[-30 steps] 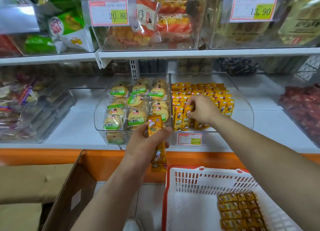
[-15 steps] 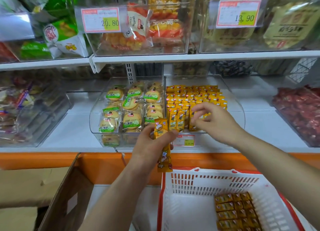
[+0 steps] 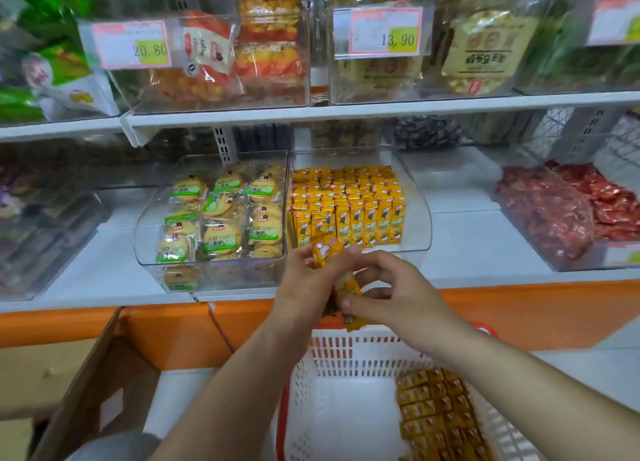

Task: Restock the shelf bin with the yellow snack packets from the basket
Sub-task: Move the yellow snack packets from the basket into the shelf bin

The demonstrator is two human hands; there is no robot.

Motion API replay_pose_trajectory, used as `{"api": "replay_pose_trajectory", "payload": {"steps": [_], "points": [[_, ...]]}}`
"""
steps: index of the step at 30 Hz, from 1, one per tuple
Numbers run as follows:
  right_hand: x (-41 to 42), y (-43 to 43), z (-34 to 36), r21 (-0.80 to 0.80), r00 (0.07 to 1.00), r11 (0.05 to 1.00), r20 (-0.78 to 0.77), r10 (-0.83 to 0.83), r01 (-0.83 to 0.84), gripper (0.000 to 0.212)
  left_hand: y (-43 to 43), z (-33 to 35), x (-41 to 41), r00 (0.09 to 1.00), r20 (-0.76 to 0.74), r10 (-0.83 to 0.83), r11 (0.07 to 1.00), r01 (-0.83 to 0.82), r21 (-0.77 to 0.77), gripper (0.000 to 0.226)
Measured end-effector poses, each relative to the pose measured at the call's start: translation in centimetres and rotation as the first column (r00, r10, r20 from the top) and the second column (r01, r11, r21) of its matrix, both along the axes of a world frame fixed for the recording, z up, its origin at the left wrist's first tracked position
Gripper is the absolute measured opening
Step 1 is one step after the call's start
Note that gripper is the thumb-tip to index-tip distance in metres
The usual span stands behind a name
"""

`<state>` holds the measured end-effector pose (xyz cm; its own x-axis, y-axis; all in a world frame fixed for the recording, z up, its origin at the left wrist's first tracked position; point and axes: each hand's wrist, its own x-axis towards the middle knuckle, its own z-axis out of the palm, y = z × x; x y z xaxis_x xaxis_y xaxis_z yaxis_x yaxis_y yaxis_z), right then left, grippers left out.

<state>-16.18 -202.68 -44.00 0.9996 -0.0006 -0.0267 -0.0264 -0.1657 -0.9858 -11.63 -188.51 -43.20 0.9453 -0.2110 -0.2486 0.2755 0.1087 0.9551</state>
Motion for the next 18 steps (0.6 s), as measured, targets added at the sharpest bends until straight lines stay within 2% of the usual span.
{"api": "replay_pose_trajectory", "payload": {"steps": [2,3,9,12,15,18], "points": [[0.1,-0.8,-0.1,0.063,0.999,0.998,-0.019,-0.028,0.029,0.043,0.1,0.1,0.2,1.000,0.011,0.011,0.999,-0.011,-0.030,0.060],[0.1,-1.1,0.0,0.110,0.999,0.993,-0.023,-0.045,0.047,0.040,0.2,0.2,0.2,1.000,0.020,0.018,0.999,-0.017,-0.028,0.050],[0.9,-2.0,-0.3,0.284,0.992,0.950,-0.038,-0.122,0.128,0.036,1.1,0.2,0.4,0.996,0.064,0.062,0.998,-0.064,0.026,0.042],[1.8,-2.5,0.3,0.341,0.981,0.922,-0.014,-0.192,0.185,0.041,1.9,-0.1,0.7,0.996,0.074,0.056,0.997,-0.060,0.050,0.041],[3.4,-3.5,1.3,0.343,0.958,0.902,0.022,-0.287,0.263,0.041,2.9,-0.6,1.2,0.992,0.106,0.070,0.992,-0.080,0.094,0.036],[5.5,-4.5,1.7,0.263,0.936,0.912,0.078,-0.344,0.314,0.047,3.9,-1.0,1.8,0.986,0.148,0.074,0.986,-0.094,0.136,0.032]]}}
